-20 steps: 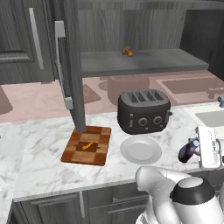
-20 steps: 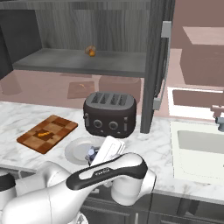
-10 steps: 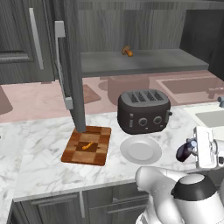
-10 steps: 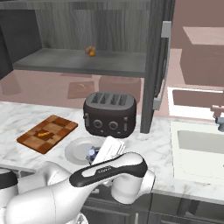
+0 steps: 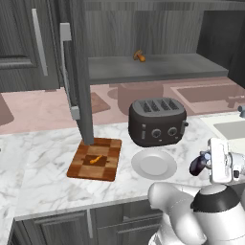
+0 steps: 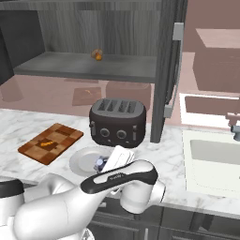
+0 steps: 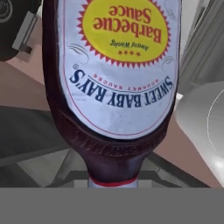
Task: Pick the shrimp from the plate and place it on the cutting board. Then pick the condiment bottle from the cabinet and place it next to the cutting board.
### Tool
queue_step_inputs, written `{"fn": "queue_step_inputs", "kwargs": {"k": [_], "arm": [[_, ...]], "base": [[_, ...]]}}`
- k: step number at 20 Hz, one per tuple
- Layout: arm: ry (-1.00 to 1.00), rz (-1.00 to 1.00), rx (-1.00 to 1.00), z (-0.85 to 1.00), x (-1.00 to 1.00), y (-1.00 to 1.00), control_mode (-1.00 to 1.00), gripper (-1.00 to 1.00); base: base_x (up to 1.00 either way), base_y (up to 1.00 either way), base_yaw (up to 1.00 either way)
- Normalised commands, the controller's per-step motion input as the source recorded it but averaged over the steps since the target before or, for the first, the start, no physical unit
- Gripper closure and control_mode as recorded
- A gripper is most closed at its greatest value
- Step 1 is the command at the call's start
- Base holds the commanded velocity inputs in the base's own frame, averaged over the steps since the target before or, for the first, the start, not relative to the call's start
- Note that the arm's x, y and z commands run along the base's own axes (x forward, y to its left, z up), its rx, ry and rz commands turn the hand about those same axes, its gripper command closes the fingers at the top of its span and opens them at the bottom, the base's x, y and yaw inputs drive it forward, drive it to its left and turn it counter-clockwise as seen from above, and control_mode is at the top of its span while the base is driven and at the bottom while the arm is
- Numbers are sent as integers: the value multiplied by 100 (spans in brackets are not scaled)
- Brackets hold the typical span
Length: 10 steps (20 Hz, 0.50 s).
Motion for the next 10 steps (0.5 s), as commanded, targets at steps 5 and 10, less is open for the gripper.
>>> {"fn": "queue_step_inputs", "kwargs": {"k": [5,10], "arm": [[0,0,0,-15,19,-3,-100,100],[0,0,0,-15,18,-6,-100,100]], "base": [[0,0,0],[0,0,0]]}}
